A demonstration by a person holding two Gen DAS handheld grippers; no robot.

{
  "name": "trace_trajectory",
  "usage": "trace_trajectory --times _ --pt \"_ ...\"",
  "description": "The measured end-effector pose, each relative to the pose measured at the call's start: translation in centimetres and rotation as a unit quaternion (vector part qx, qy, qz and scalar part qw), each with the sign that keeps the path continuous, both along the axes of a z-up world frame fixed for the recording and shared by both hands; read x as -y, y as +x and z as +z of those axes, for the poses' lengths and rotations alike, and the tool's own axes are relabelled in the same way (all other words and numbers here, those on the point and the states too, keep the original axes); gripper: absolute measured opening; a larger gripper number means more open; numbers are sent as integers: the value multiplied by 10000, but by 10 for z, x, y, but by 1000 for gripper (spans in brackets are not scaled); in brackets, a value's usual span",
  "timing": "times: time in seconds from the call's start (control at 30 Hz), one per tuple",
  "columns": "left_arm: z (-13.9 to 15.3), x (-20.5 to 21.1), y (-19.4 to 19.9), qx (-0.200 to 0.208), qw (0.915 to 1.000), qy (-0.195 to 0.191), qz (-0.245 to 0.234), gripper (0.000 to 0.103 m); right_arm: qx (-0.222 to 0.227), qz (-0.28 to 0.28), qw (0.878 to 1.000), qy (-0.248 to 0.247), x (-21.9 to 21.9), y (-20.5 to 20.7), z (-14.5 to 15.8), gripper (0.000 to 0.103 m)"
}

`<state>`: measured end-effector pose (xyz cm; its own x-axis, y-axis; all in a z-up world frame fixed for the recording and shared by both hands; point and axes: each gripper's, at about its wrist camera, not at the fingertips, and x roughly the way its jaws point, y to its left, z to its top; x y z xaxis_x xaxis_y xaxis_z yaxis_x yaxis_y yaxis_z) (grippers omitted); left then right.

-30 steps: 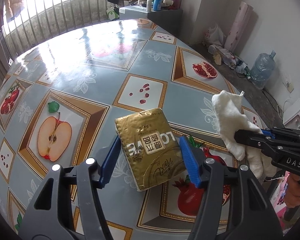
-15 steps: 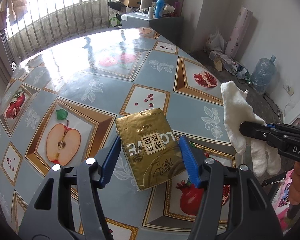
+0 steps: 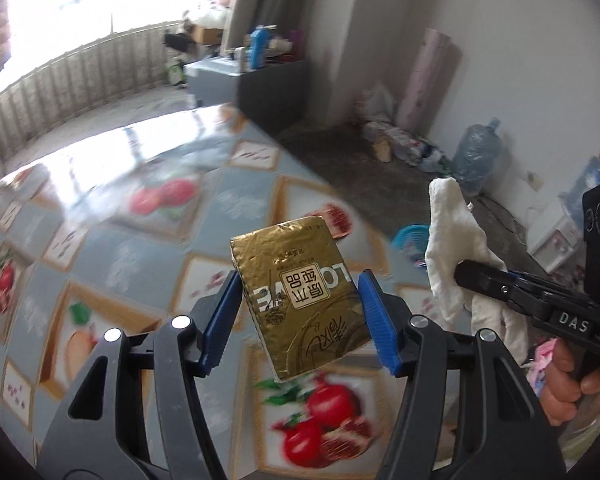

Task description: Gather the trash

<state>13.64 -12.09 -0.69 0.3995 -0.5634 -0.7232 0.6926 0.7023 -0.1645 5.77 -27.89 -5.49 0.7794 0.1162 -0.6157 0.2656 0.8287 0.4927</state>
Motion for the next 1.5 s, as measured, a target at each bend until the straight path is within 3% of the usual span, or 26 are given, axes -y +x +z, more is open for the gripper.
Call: trace_trajectory --times 0.1,0.27,0.47,0.57,0.67,0.7,0.73,0.77,0.87,0.97,1.1,1.27,1.37,1.5 --pt "7 42 4 -200 9986 -135 -475 56 144 -798 9967 -26 50 -36 4 9" --pt "-2 144 13 -821 9870 -74 -1378 56 51 -1869 9817 370 138 -81 -15 9" --pt "-45 265 8 -1378 9662 454 -2130 57 -360 -2282 9692 852 239 -82 -63 9" --pt "-70 323 3 -1377 9607 735 -2294 57 -531 -2401 9635 1059 284 -69 -89 10" --pt "-94 366 2 -1385 9588 856 -2328 65 -937 -2568 9568 991 330 -46 -124 21" --pt "-106 383 0 -1388 9575 938 -2348 73 -1109 -2583 9546 985 340 -39 -136 37" --pt "-112 393 0 -1384 9577 979 -2327 73 -1362 -2702 9482 968 354 -31 -157 51" --pt "-120 403 0 -1378 9582 1033 -2284 73 -1454 -2739 9454 1007 362 -27 -170 53" --pt "-125 411 -1 -1489 9614 966 -2103 73 -1620 -3035 9300 1291 374 -30 -197 53" --pt "-117 405 -2 -1557 9620 805 -2092 73 -1180 -3169 9290 1505 367 -44 -197 53" --pt "-94 391 -7 -1311 9651 655 -2170 73 -982 -3285 9305 1288 347 -59 -178 53" --pt "-43 357 -16 -1082 9687 143 -2228 73 -800 -3298 9386 629 300 -75 -133 54" --pt "-6 315 -27 -799 9713 -212 -2230 73 -636 -3221 9445 133 266 -80 -102 63" --pt "38 249 -40 -286 9792 -500 -1945 84 -344 -2973 9527 -533 208 -81 -49 76"
